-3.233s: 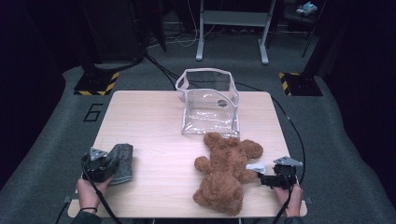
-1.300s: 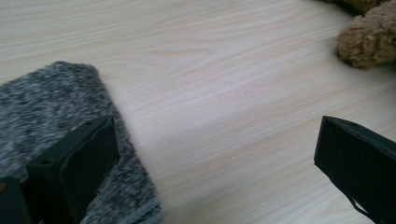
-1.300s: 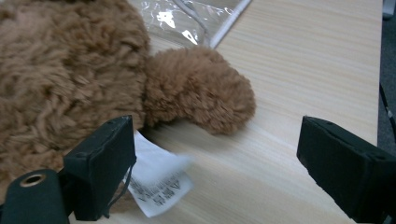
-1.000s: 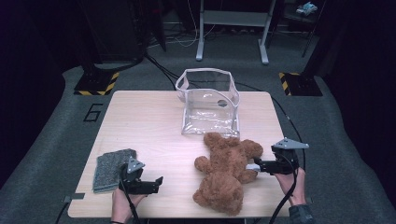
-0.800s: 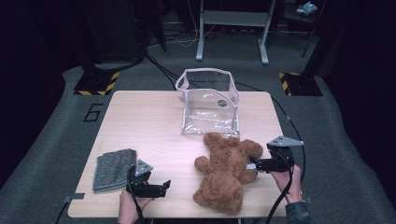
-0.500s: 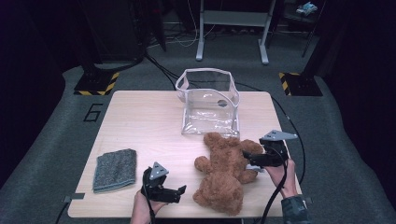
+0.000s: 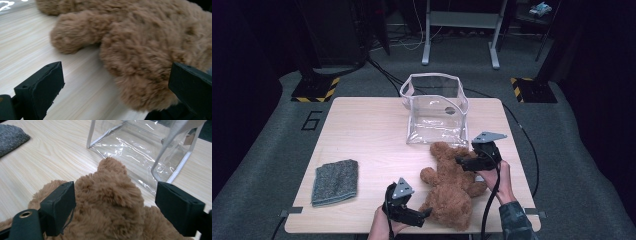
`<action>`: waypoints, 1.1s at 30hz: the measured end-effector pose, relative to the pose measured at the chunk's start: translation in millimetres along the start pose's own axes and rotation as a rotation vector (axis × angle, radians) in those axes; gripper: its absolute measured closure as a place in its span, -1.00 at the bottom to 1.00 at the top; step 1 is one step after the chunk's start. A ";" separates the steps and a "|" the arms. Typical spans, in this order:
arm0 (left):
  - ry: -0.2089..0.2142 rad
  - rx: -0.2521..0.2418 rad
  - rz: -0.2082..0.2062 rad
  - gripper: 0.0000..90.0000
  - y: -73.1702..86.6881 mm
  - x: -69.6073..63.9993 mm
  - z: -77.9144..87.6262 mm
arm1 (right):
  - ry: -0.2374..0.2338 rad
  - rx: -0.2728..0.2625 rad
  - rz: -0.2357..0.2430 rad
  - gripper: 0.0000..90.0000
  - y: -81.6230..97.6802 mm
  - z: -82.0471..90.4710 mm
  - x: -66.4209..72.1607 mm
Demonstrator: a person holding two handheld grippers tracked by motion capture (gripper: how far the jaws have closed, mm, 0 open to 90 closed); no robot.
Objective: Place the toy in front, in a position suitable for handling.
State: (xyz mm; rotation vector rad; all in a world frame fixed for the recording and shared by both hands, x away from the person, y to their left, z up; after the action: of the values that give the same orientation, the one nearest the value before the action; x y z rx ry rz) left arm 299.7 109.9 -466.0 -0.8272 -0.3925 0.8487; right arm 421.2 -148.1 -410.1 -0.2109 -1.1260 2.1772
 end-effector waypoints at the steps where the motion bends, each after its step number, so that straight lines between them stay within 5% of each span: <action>1: 0.009 0.001 -0.009 -0.88 0.0 -2.8 -1.8 | -0.001 0.007 0.003 -0.55 -1.0 -2.1 0.2; 3: 0.023 0.005 -0.023 -0.75 1.4 -6.7 -6.0 | -0.003 0.020 0.003 -0.41 -1.6 -5.7 -1.4; 10: 0.173 -0.019 0.029 -0.13 10.4 -2.3 -10.0 | -0.034 0.048 -0.030 0.29 7.0 -14.4 -9.3; 16: 0.203 -0.038 0.013 0.37 13.1 -5.0 -13.9 | -0.055 0.019 -0.052 0.75 17.7 -18.2 -11.3; 22: 0.224 -0.079 0.029 0.72 15.5 -3.9 -15.8 | -0.048 -0.016 -0.047 0.86 23.3 -13.7 -9.9; 33: 0.237 -0.136 0.086 0.79 11.0 17.0 -4.4 | -0.007 -0.066 -0.058 0.88 17.8 3.7 -5.3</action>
State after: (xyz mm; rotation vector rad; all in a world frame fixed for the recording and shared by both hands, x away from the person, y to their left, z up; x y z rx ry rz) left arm 307.4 125.4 -477.5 -1.0653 -0.2082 0.7992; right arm 415.0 -161.1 -422.4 -0.1976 -1.1943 2.0935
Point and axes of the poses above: each handheld gripper's, and its own axes: z roughly backward along the jaws, y roughly out of its underside, x roughly to its left, the point moved 1 cm from there along -z, roughly forward along the jaws, and after that the axes turned 14 degrees about -y, right-handed, at the moved point
